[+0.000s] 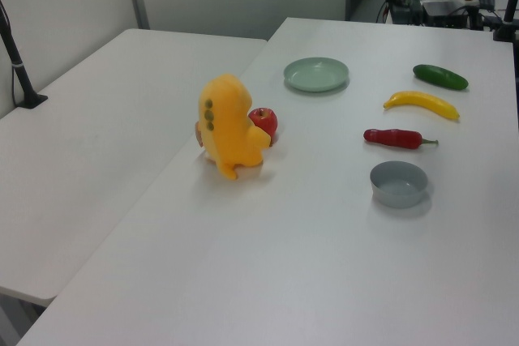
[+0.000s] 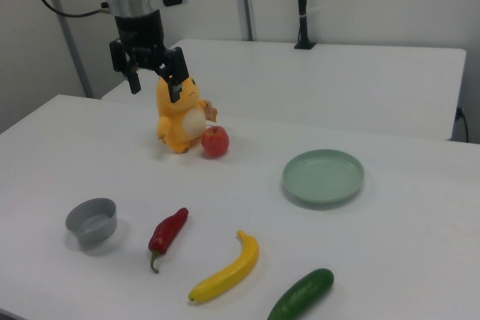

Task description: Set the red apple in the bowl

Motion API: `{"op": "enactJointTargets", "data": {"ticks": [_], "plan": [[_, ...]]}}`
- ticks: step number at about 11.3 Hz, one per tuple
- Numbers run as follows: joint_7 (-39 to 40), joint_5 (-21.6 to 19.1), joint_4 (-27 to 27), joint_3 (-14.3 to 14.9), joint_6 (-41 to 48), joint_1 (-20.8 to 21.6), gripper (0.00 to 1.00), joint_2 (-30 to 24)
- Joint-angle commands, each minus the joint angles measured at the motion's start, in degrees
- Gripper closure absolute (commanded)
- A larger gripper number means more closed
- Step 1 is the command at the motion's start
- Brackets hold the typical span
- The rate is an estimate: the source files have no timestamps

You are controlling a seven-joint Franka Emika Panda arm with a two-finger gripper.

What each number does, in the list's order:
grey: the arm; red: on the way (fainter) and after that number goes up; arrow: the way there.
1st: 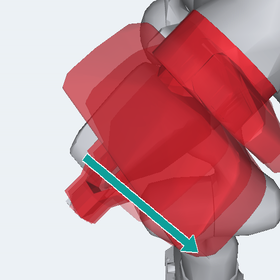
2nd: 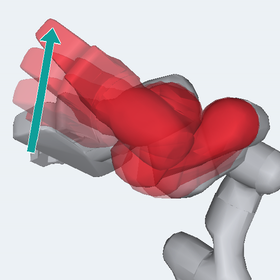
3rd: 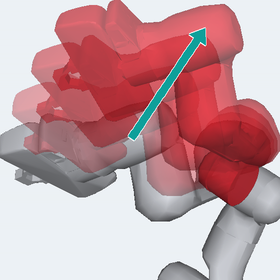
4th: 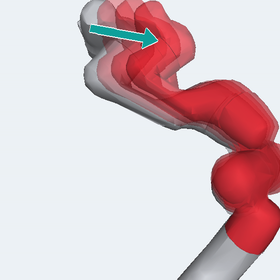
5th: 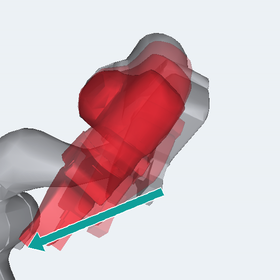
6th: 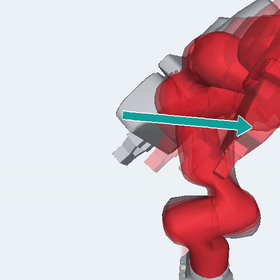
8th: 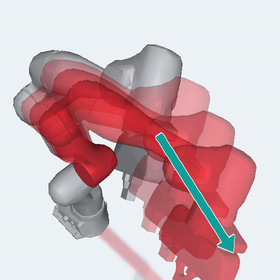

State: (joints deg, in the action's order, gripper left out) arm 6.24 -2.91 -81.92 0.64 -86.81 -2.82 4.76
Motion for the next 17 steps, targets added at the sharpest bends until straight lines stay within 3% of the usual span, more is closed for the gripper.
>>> {"op": "enactJointTargets", "data": {"ticks": [1, 9, 12, 17], "plan": [[-1.0, -0.9, 0.2, 0.4, 0.9, 0.6, 0.0, -0.3], [-0.3, -1.2, 0.2, 0.4, -0.6, 0.3, 0.0, 0.4], [-0.7, -1.5, 0.1, 0.3, -6.5, 0.4, 0.0, 2.0], [-0.8, -6.0, 0.3, 0.5, -20.7, 0.3, 0.0, 6.7]]}}
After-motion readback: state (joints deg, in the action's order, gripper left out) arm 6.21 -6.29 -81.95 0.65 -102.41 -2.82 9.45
